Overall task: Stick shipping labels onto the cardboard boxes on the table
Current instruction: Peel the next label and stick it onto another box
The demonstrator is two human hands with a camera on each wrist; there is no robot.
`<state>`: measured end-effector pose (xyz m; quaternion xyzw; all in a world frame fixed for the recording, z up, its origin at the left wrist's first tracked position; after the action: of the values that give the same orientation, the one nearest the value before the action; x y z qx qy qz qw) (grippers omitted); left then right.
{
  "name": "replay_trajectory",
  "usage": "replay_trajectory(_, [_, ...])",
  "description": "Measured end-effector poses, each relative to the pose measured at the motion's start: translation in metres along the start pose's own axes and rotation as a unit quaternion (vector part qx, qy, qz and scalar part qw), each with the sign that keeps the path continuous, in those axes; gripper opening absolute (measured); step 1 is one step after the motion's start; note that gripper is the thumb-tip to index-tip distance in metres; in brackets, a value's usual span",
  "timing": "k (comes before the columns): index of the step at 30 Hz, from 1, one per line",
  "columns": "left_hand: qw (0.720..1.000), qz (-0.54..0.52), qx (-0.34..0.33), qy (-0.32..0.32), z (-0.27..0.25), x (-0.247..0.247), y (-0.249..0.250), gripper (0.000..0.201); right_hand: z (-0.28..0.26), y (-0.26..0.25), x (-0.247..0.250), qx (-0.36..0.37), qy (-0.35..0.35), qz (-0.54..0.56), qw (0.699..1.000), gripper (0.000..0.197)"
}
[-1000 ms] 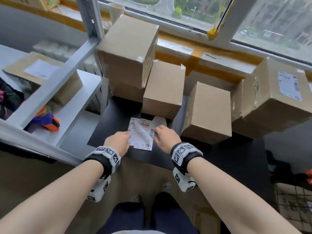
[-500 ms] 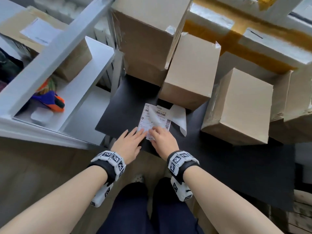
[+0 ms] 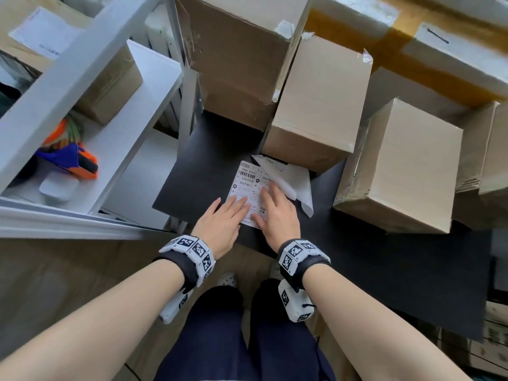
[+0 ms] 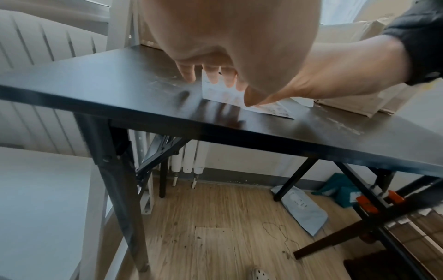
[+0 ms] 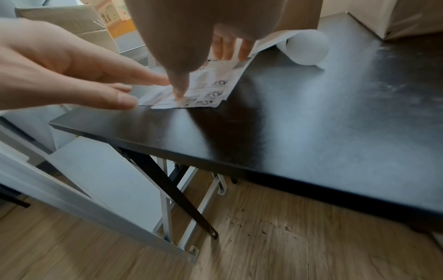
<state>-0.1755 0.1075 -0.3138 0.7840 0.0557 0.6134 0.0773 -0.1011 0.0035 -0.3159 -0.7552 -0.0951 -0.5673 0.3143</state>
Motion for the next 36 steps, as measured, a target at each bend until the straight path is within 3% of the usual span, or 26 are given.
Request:
replay_trajectory(5, [0.998, 0.002, -0.012, -0.059, 0.004, -0.007, 0.002, 0.055, -0.001, 0.02, -0.002, -0.072, -0.026, 0.03, 0.997, 0.079])
replay_trajectory(13, [0.997, -0.034, 0.036, -0.062, 0.013, -0.001, 0.002, 0.057, -0.004, 0.029, 0.003, -0.084, 0.006, 0.074, 0.994, 0.058])
replay_trajectory(19, [0.995, -0.04, 0.02, -0.088, 0.018, -0.005, 0.01, 0.055, -0.01, 0.031, 0.007, -0.119, -0.024, 0.159, 0.98, 0.067])
replay_trajectory(21, [0.995, -0.032, 0.01, -0.09, 0.017, -0.005, 0.013, 0.055, -0.009, 0.032, 0.011, -0.134, -0.002, 0.202, 0.97, 0.068])
replay_trajectory(25, [0.996, -0.015, 0.007, -0.093, 0.015, -0.006, 0.015, 0.058, -0.008, 0.043, 0.016, -0.233, 0.074, 0.352, 0.903, 0.057])
replay_trajectory(32, [0.994, -0.011, -0.01, -0.106, 0.019, -0.006, 0.016, 0.054, -0.01, 0.068, 0.006, -0.373, 0.071, 0.466, 0.799, 0.044])
replay_trajectory(34, [0.994, -0.008, -0.016, -0.107, 0.019, -0.007, 0.016, 0.054, -0.011, 0.072, 0.0, -0.394, 0.051, 0.478, 0.783, 0.028])
replay_trajectory(36, [0.994, -0.013, -0.019, -0.108, 0.019, -0.007, 0.017, 0.055, -0.012, 0.075, -0.001, -0.405, 0.037, 0.462, 0.788, 0.024])
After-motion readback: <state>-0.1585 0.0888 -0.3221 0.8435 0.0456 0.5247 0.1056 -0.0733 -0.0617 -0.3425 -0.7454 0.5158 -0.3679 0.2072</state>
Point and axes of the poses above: each hand's wrist, its own z-axis towards the middle knuckle, its own x-axis out of the back of the hand, y = z × x, the point moved 6 cm from there along z, towards the middle knuckle, and after that the axes turned 1 degree about x, right-handed, at the moved point
